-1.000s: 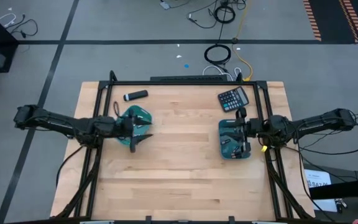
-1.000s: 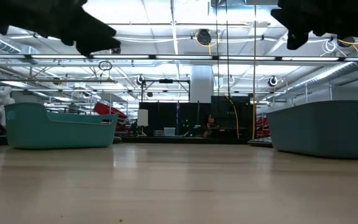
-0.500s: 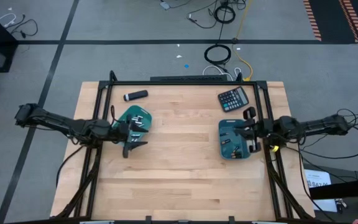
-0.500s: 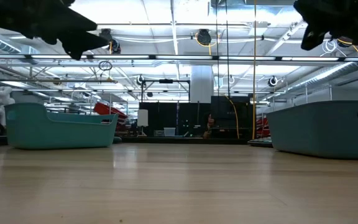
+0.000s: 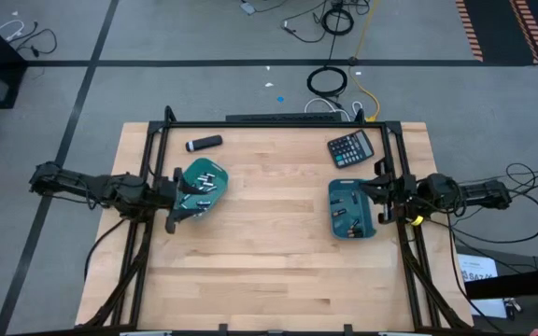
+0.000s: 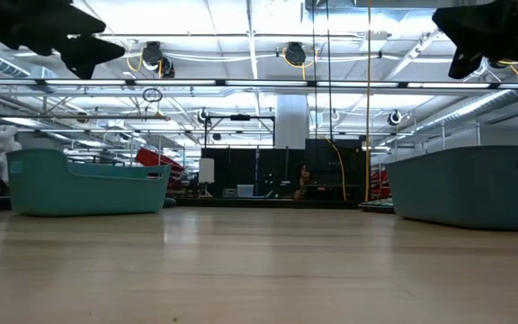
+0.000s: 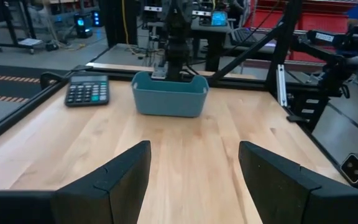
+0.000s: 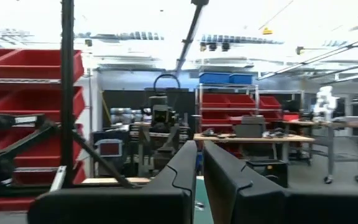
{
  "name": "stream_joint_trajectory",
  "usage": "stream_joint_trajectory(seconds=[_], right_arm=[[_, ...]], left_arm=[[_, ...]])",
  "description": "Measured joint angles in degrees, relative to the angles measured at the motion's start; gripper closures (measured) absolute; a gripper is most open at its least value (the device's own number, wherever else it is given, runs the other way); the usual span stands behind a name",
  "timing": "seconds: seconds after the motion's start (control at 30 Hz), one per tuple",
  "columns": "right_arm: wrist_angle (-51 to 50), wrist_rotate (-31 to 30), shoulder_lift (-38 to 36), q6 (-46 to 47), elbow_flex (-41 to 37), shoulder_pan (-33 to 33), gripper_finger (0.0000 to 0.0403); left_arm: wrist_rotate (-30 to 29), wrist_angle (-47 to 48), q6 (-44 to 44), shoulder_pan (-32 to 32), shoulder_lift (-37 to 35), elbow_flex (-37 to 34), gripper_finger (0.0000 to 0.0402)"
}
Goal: Sort batteries
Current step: Return to Home Position
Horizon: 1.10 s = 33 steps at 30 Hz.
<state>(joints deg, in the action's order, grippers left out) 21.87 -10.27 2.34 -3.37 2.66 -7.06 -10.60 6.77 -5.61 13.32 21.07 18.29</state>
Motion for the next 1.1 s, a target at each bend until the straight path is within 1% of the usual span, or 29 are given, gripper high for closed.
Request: stream_joint_trajectory(seconds=[0.07, 0.17, 0.3, 0.37, 0.53, 0.6, 0.67, 0.77, 0.93, 1.1], right_arm=[[-1.16, -0.72, -2.05, -0.37, -0.01, 0.02, 0.0385], [0.73, -0.94, -2.28, -1.2, 0.02, -0.01, 0.0385], [0.16, -6.96, -2.28, -2.13, 0.02, 0.01, 0.0385], [-1.16, -9.01, -2.28, -2.16, 0.02, -0.01, 0.0385], [-0.58, -10.3, -2.28, -1.76, 0.02, -0.03, 0.0386], [-0.38, -13.56, -2.27, -1.85, 0.02, -0.05, 0.039], [-0.45, -15.48, -2.21, -2.09, 0.02, -0.04, 0.0398], [0.04, -15.56, -2.22, -2.29, 0.02, -0.09, 0.0401], [-0.27, -15.88, -2.23, -2.97, 0.02, -0.09, 0.0402], [-4.65, -21.07, -2.22, -2.41, 0.02, -0.14, 0.0402]], left_arm=[[-0.65, 2.16, 0.02, 0.0, -2.02, 0.01, 0.0149], [-1.2, 4.65, 0.13, 0.0, -5.43, 0.01, 0.0149], [-1.84, 7.94, 0.81, 0.0, -10.37, -0.16, 0.0149], [-2.03, 7.18, 1.4, 0.0, -13.28, -1.4, 0.0149], [-3.05, 4.42, 0.39, -0.03, -20.95, -6.98, 0.0149], [-3.66, 3.06, 0.25, -0.04, -21.03, -8.53, 0.0149], [-4.35, 2.06, -0.08, -0.04, -20.93, -10.12, 0.0149], [-5.02, -0.24, -0.11, -0.04, -21.03, -12.1, 0.0149], [-6.24, -0.58, -0.09, -0.07, -21.03, -12.51, 0.0149], [-6.23, -1.6, -2.13, -0.06, -21.03, -13.51, 0.0149]])
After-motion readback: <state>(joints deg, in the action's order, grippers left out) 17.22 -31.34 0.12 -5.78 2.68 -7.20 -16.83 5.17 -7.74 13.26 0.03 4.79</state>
